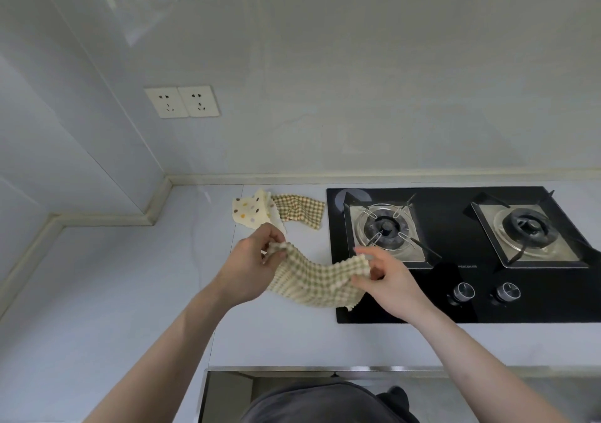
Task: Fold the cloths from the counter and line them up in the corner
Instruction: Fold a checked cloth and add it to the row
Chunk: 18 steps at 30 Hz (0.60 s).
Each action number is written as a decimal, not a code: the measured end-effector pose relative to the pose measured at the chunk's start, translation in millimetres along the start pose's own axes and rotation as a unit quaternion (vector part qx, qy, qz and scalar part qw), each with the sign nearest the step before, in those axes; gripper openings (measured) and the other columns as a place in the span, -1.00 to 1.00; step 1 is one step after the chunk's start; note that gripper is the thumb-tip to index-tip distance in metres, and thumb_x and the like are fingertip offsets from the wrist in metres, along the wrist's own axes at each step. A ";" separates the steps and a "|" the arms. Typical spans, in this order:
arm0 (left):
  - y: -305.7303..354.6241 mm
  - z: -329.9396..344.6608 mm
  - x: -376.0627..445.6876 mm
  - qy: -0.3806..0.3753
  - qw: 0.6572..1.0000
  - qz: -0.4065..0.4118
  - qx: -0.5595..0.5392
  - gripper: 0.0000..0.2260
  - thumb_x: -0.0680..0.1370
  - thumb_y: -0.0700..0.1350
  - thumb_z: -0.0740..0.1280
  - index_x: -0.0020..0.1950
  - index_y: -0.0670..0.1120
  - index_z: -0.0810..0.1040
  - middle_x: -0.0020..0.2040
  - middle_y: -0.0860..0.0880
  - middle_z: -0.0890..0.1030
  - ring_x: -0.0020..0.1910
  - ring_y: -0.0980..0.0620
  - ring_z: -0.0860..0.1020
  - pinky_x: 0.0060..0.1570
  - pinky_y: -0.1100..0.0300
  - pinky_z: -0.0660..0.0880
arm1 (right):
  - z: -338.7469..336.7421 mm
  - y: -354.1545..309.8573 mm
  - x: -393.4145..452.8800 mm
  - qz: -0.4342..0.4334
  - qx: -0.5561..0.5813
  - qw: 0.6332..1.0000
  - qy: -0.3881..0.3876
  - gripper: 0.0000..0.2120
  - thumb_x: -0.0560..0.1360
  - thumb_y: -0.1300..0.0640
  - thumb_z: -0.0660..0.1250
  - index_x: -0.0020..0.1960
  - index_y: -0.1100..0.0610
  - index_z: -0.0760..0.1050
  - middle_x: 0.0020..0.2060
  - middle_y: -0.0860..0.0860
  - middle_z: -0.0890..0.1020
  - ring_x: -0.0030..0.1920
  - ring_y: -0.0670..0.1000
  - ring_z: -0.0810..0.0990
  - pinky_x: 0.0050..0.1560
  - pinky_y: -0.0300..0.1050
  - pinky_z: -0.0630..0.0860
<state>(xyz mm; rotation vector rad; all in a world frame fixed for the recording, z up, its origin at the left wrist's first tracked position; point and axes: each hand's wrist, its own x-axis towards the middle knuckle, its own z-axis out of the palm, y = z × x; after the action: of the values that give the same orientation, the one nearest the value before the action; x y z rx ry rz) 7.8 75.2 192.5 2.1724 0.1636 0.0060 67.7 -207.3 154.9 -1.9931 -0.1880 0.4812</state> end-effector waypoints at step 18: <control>-92.7 61.2 -61.0 -0.162 0.969 -0.040 0.184 -0.91 0.50 -0.04 0.43 -0.06 0.14 0.70 -0.10 0.19 0.61 -0.10 0.18 0.56 -0.02 0.08 0.57 | 10.5 112.5 -59.2 0.005 -0.203 0.979 -0.015 -0.77 0.50 0.11 0.48 -0.13 -0.21 0.52 -0.22 -0.23 0.63 -0.14 -0.13 0.61 -0.13 -0.17 0.56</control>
<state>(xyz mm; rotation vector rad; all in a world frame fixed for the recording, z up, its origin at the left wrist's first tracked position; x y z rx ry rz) -59.3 70.0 85.1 2.4969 0.0660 -0.4564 1.1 -270.0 66.0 -2.3859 -0.3151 0.5088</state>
